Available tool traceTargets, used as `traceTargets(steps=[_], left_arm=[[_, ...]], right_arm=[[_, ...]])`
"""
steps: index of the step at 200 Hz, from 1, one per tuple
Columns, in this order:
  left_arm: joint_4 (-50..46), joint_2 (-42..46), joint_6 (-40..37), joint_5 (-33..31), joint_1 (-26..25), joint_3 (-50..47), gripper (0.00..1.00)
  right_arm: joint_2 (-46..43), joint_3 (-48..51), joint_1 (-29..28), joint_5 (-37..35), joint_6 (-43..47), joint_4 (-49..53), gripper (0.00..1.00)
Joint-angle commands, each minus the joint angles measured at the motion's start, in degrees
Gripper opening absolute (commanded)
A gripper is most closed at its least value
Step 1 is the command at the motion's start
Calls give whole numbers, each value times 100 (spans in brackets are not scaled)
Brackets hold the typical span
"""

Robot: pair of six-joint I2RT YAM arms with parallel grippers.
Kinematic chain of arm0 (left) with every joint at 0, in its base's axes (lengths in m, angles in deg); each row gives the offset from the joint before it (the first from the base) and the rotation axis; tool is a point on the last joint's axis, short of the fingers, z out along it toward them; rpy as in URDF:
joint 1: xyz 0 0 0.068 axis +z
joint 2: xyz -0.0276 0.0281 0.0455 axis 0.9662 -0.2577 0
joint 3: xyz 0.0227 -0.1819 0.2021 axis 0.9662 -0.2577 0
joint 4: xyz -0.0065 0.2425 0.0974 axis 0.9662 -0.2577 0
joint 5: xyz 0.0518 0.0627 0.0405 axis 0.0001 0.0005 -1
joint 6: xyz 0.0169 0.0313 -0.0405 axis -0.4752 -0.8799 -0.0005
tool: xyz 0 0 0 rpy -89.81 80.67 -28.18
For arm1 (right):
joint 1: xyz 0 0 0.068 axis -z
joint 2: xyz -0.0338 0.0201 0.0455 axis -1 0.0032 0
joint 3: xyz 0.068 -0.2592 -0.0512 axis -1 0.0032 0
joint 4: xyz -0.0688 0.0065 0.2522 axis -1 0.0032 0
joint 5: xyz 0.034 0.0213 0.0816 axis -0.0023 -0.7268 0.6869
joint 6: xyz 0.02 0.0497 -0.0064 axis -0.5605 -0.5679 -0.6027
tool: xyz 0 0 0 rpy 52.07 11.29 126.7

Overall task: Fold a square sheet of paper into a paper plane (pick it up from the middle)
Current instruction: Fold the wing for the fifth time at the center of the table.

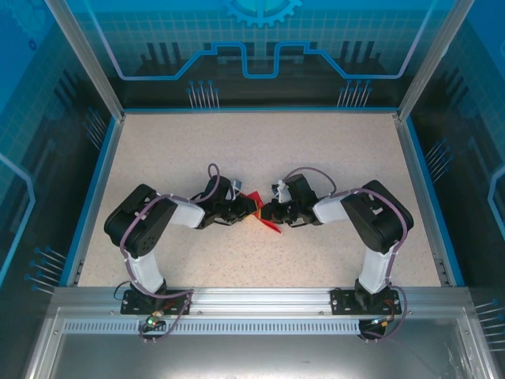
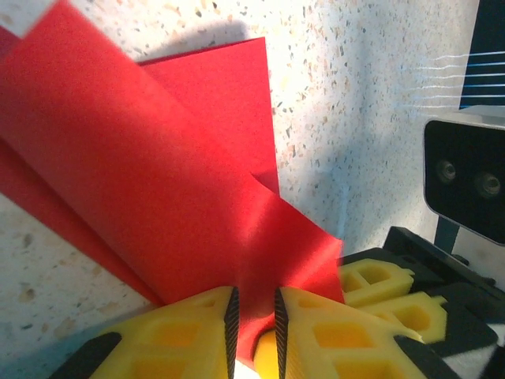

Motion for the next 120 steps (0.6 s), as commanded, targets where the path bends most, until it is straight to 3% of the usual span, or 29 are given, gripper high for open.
traceTargets(steps=[1,45,120], left_arm=[[-447,-65,-188,-225,-54,161,22],[-776,-86,-187,-376,-47,268,21],[-914,-197,-124,-395,-44,353,21]], right_arm=[[-129,-63,69,25,337,416,16],[-532,-247,71,-43,1058,1250,27],[-1093,-226,-83,-737,2370,2327,29]])
